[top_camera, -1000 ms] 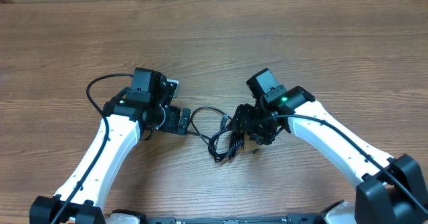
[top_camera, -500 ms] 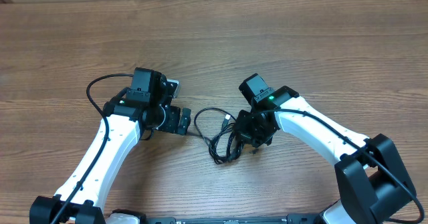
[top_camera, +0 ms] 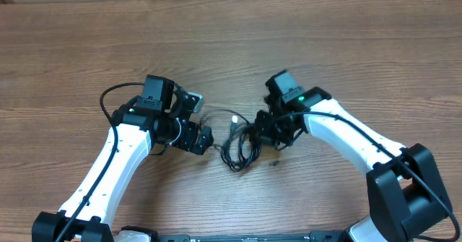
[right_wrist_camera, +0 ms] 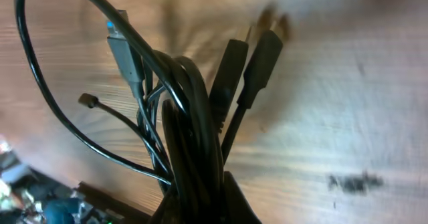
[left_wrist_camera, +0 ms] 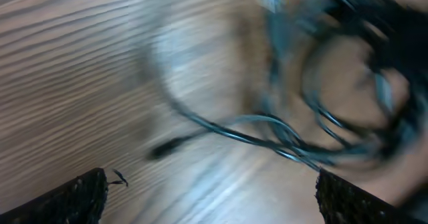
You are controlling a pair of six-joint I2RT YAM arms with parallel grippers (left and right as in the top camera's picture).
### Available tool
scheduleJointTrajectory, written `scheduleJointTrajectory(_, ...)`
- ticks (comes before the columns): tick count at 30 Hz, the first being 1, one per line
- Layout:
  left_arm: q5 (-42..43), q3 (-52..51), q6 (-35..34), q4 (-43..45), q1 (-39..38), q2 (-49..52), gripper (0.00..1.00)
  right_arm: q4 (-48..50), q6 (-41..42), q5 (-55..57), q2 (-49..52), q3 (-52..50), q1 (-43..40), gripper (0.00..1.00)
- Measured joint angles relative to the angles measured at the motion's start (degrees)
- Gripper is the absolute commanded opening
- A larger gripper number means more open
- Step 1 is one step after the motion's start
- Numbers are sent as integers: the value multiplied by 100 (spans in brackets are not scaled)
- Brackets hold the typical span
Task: Untangle cables
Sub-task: 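Grasp the cable bundle with the right gripper and lift it up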
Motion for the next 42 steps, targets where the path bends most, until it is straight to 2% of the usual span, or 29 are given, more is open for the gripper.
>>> scheduleJointTrajectory(4,1086,0,697,-39,0,-2,99,251,-763,-341,-289,269,-232,4)
scheduleJointTrajectory(8,1740,0,1207,-153,0,-162,100,332,-1377,-535,-651,595,-367,4)
scheduleJointTrajectory(17,1687,0,1648,-243,0,-772,99,472,-2035,-616,-887,785,-393,4)
scheduleJointTrajectory(24,1921,0,1633,-223,0,-933,100,925,-1770,-643,-887,785,-533,4)
scheduleJointTrajectory(29,2114,2,955,251,0,-1167,100,1725,-726,-743,-887,785,-1062,4)
scheduleJointTrajectory(33,1952,2,286,715,0,-1325,100,2636,48,-1178,-887,789,-1473,4)
scheduleJointTrajectory(37,1266,9,-748,1276,0,-1429,99,3342,568,-1644,-890,789,-1615,4)
scheduleJointTrajectory(42,562,9,-1910,1893,0,-1429,99,3484,815,-1899,-898,789,-1613,4)
